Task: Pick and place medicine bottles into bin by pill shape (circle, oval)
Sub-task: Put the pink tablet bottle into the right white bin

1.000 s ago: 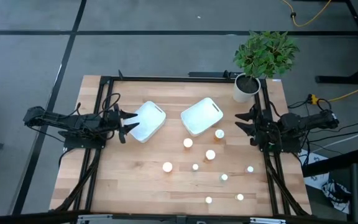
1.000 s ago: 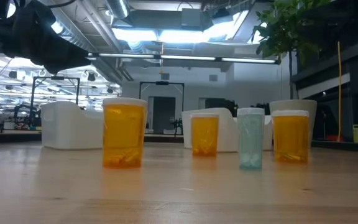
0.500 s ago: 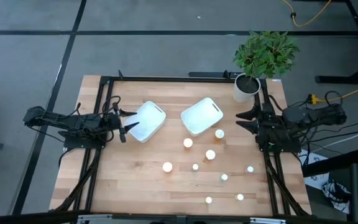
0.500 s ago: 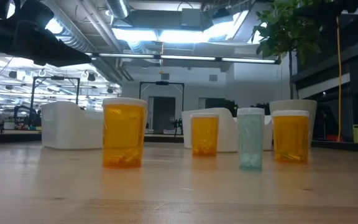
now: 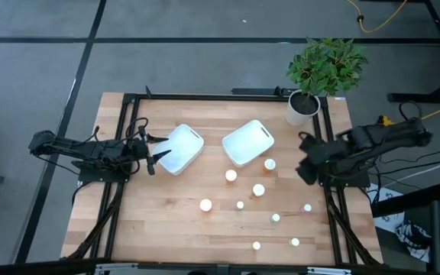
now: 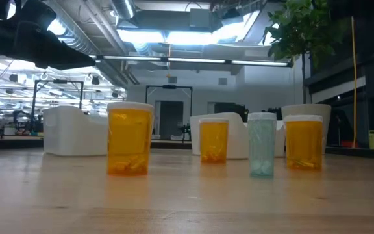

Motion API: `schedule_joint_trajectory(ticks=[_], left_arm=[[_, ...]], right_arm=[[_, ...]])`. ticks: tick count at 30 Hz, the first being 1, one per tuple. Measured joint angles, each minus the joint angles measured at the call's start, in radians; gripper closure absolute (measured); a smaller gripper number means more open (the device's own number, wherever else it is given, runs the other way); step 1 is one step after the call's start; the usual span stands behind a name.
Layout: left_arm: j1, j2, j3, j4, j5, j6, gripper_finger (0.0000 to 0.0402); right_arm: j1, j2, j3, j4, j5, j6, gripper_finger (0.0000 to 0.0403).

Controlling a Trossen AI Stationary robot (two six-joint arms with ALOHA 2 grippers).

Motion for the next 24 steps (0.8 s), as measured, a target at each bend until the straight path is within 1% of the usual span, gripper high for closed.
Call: schedule_joint_trajectory(ticks=[2,4,10,15,21,24], left_arm=[[0.0,0.0,0.0,0.0,0.0,0.0,0.0198],[0.0,0.0,0.0,0.0,0.0,0.0,0.0198],[0.0,0.0,0.0,0.0,0.0,-0.002,0.0198],[0.0,0.0,0.0,0.0,0.0,-0.002,0.0198],[0.0,0.0,0.0,0.0,0.0,-0.008,0.0198],[0.0,0.0,0.0,0.0,0.0,-0.008,0.0198]], right_arm=[[0.019,0.029,-0.021,-0.005,-0.069,0.05,0.0241],[0.048,0.054,-0.038,-0.001,-0.106,0.088,0.0241],[0.162,0.099,-0.078,0.018,-0.148,0.226,0.0241],[0.28,0.124,-0.087,0.035,-0.127,0.372,0.0241],[0.4,0.177,-0.087,0.078,-0.032,0.492,0.0241],[0.441,0.22,-0.087,0.093,-0.025,0.562,0.0241]])
